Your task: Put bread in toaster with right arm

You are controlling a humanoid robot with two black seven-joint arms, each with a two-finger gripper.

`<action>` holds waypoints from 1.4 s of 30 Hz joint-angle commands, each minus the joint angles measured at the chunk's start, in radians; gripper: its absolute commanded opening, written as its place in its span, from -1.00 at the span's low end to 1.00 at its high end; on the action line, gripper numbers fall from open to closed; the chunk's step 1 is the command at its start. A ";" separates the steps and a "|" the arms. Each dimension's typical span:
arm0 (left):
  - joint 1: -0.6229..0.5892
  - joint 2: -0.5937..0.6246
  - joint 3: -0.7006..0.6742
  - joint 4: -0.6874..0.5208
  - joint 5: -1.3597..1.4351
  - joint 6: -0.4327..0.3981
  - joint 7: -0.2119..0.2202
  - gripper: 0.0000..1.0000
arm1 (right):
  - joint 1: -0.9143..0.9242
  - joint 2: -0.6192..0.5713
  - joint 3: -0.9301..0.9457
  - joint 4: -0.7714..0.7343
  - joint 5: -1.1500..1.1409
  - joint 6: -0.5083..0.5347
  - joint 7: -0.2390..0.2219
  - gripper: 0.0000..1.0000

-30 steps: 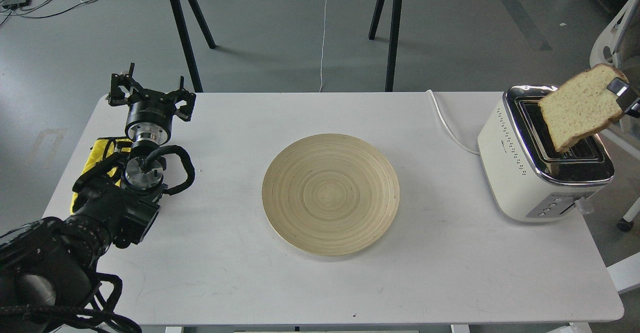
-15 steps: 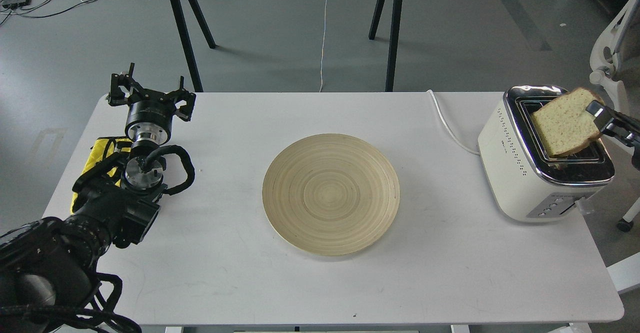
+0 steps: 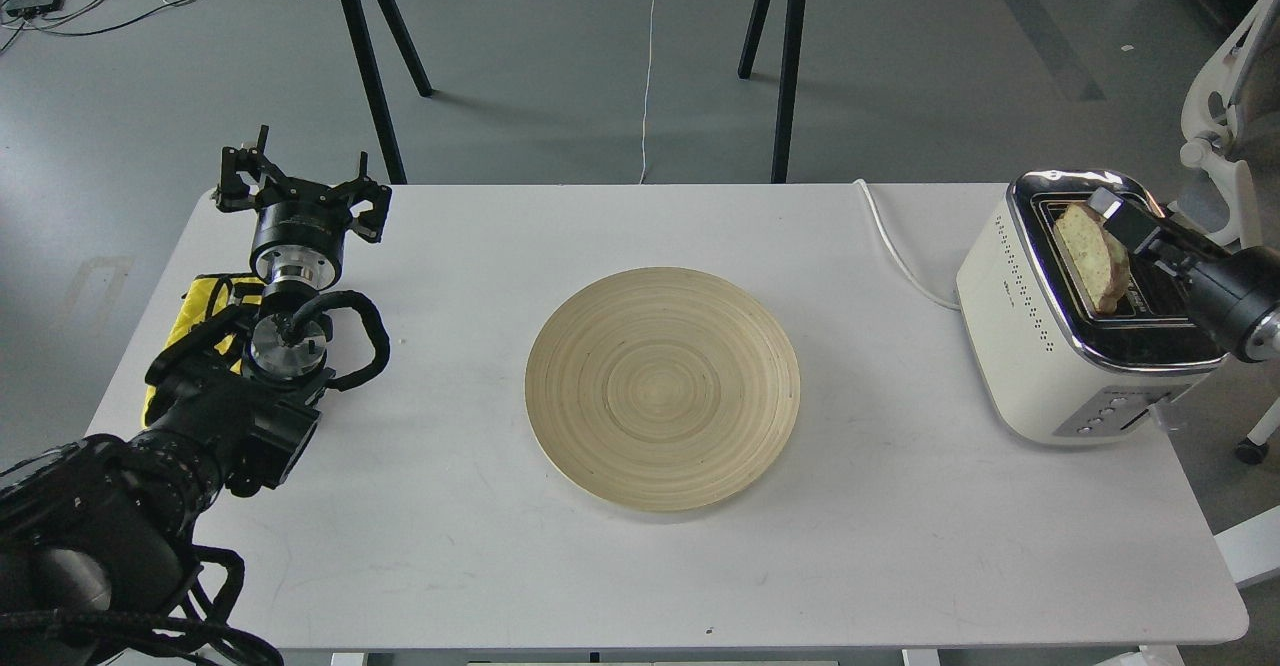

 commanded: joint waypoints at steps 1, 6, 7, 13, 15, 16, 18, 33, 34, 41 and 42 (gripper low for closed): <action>0.000 0.000 0.001 0.000 0.000 0.000 0.000 1.00 | 0.031 -0.047 0.101 0.046 0.010 0.010 -0.014 0.97; 0.000 0.000 -0.001 0.000 0.000 0.000 0.000 1.00 | 0.057 -0.009 0.165 0.196 0.205 0.022 -0.005 0.96; 0.000 0.000 0.001 0.000 0.000 0.000 0.000 1.00 | 0.056 0.024 0.173 0.222 0.257 0.022 -0.003 0.97; 0.000 0.000 -0.001 0.000 0.000 0.000 0.000 1.00 | 0.001 0.340 0.182 0.218 0.538 0.012 0.098 0.97; 0.000 0.000 -0.001 0.000 0.000 0.000 0.000 1.00 | -0.042 0.481 0.207 0.160 0.601 0.019 0.142 0.97; 0.000 0.000 -0.001 0.000 0.000 0.000 0.000 1.00 | -0.058 0.537 0.219 0.129 0.619 0.025 0.142 0.97; 0.000 0.000 -0.001 0.000 0.000 0.000 0.000 1.00 | -0.099 0.630 0.241 0.060 0.630 0.044 0.142 0.97; 0.000 0.000 -0.001 0.000 0.000 0.000 0.000 1.00 | -0.190 0.895 0.529 -0.492 0.633 0.775 0.142 0.97; 0.000 0.000 -0.001 0.000 0.000 0.000 0.000 1.00 | -0.190 0.895 0.529 -0.494 0.633 0.775 0.142 0.97; 0.000 0.000 -0.001 0.000 0.000 0.000 0.000 1.00 | -0.196 0.891 0.538 -0.491 0.635 0.775 0.142 0.97; 0.000 0.000 -0.001 0.000 0.000 0.000 0.000 1.00 | -0.196 0.891 0.538 -0.490 0.635 0.775 0.142 0.97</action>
